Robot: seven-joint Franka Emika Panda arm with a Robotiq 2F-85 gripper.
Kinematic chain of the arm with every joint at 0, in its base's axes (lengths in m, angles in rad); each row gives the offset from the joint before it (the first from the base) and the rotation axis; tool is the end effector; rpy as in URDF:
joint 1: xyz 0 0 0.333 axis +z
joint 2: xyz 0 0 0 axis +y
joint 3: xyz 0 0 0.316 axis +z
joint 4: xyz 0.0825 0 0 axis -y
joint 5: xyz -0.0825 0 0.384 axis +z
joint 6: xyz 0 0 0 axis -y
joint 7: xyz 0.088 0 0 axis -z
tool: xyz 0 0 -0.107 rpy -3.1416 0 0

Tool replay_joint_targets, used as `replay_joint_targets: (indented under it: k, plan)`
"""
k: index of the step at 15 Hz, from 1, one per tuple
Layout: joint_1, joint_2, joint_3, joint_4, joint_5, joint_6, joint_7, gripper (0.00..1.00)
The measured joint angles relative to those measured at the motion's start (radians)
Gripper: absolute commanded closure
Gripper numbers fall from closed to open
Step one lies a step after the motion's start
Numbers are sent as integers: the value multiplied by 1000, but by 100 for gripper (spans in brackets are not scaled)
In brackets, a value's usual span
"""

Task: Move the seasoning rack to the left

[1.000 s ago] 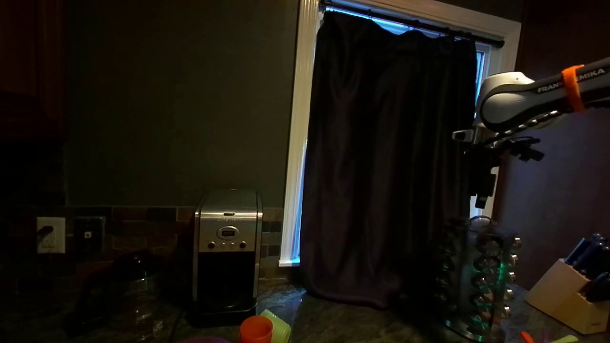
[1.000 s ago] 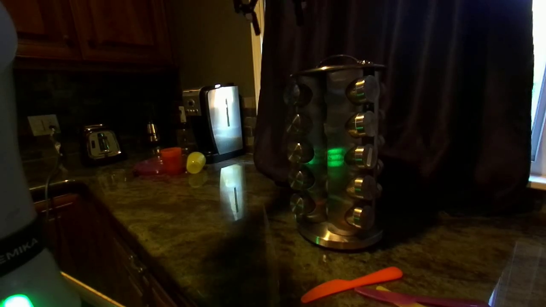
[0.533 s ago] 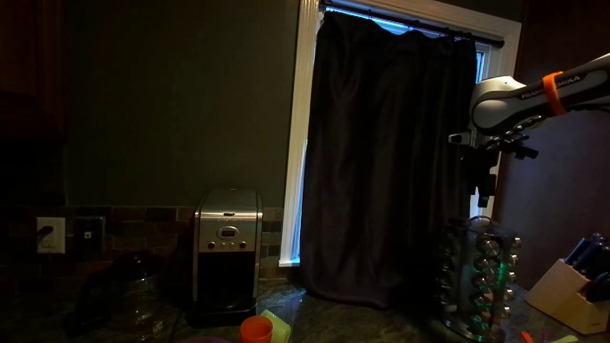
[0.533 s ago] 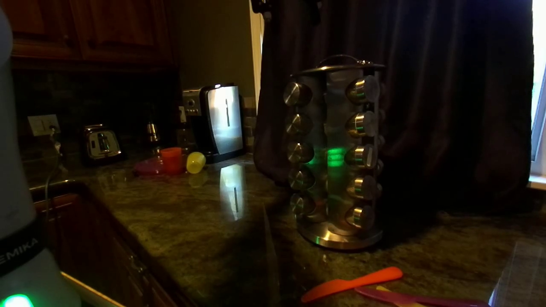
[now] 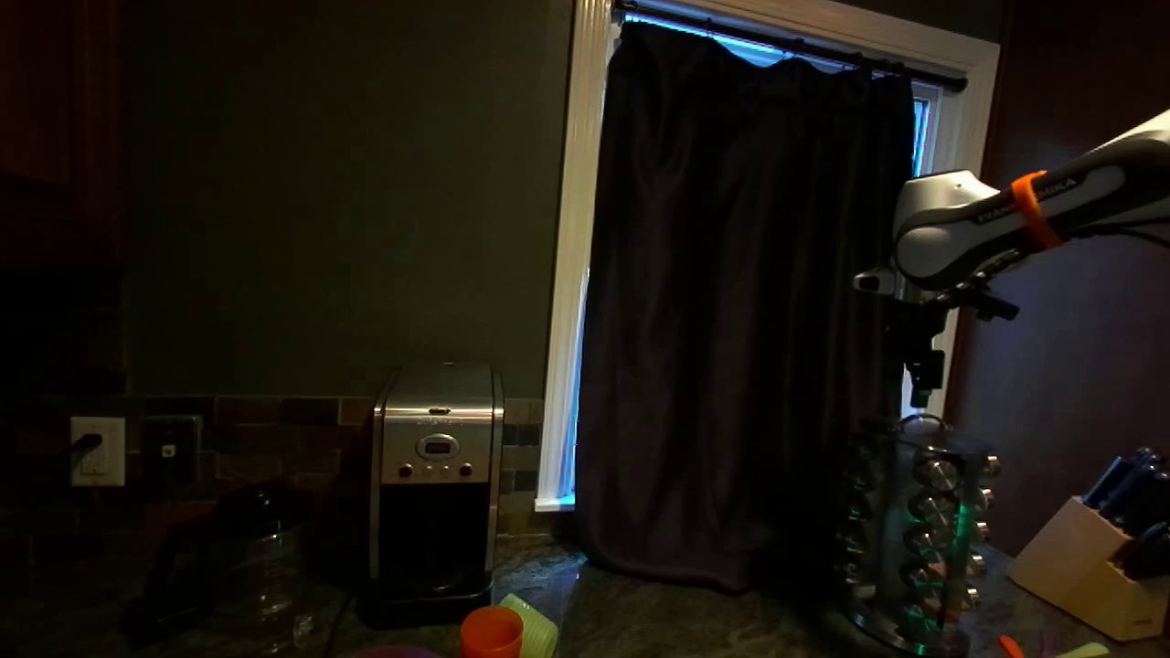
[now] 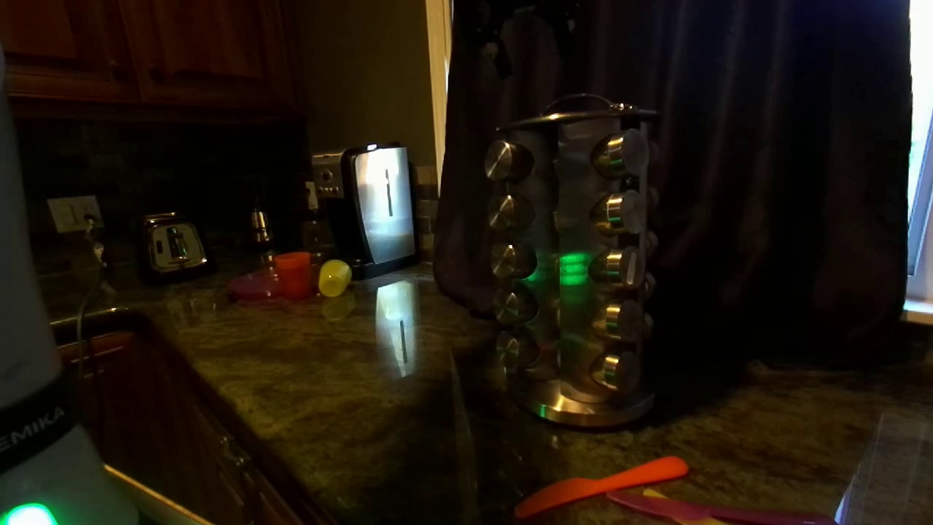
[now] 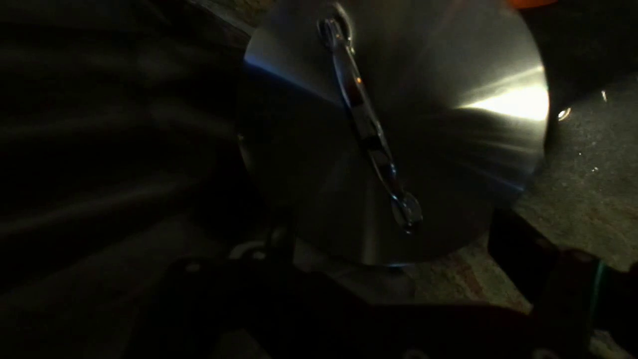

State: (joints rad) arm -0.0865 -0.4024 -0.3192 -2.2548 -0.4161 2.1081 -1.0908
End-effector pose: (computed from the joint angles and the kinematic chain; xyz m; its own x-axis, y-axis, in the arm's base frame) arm 0.4114 -0.2132 0.5388 0.6595 0.7386 -0.1398 0.7363 -0.5973 0.3179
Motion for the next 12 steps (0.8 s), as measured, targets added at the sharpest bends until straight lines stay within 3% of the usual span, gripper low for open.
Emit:
replay_joint_targets:
  k: [6,7,9,12]
  plan:
    - [-58,100,-6,4,-1,67,-139,2]
    - [-64,106,-5,4,-2,67,-159,26]
    - [-73,113,-5,4,-3,67,-196,30]
    - [-81,115,-5,4,-3,67,-242,55]
